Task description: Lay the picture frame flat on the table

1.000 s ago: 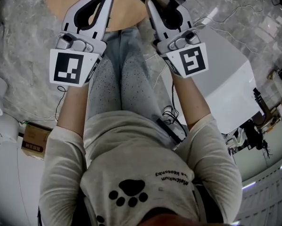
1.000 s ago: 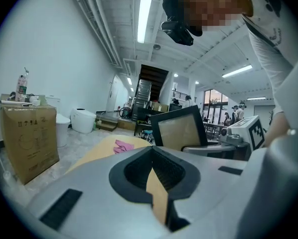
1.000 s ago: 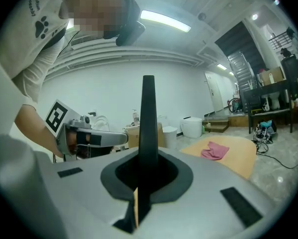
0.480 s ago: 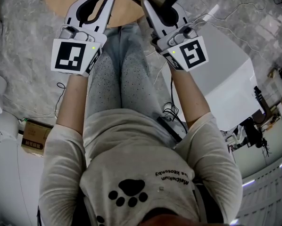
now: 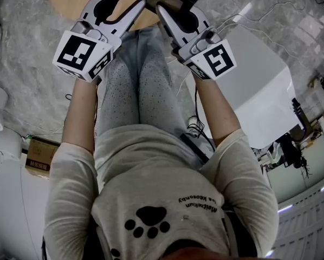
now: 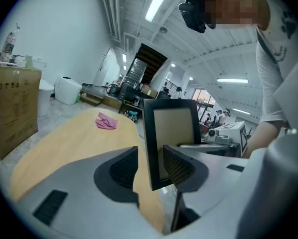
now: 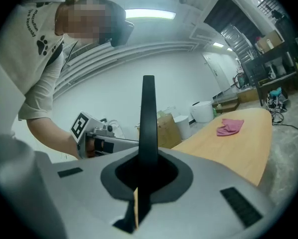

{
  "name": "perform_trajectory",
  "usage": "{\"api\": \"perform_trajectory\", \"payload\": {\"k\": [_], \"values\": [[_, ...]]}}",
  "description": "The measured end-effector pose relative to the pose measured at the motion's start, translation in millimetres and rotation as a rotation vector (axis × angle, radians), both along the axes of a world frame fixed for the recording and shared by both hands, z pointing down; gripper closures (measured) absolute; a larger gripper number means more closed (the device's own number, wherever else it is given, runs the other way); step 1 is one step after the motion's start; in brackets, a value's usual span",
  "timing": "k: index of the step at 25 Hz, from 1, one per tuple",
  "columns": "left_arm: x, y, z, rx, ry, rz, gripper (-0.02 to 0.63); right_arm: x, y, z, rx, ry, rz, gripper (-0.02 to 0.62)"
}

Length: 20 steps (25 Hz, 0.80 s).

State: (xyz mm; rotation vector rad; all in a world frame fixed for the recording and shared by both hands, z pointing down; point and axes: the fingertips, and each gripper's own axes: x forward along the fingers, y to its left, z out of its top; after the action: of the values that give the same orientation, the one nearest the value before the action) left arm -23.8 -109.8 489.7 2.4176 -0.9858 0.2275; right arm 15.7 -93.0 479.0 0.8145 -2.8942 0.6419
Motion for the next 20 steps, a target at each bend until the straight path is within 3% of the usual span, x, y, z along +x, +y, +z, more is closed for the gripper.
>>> {"api": "perform_trajectory", "payload": {"k": [3, 10, 15, 20], "values": [[0, 4, 2, -0.024, 0.052, 0.084, 0.451, -1, 6, 2, -0.012, -0.021, -0.026, 0.578], [7, 21, 9, -0.069, 0.094, 0.248, 0.454, -4, 16, -2, -0.032, -0.075, -0.089, 0.578], [4, 28, 8, -0.113, 0.165, 0.269, 0.503, -6, 19, -1, -0.062, -0.124, -0.121, 0.578], [4, 35, 13, -0.142, 0.160, 0.307, 0.520, -4, 24, 5, -0.097, -0.158, -0.144, 0.577]]}}
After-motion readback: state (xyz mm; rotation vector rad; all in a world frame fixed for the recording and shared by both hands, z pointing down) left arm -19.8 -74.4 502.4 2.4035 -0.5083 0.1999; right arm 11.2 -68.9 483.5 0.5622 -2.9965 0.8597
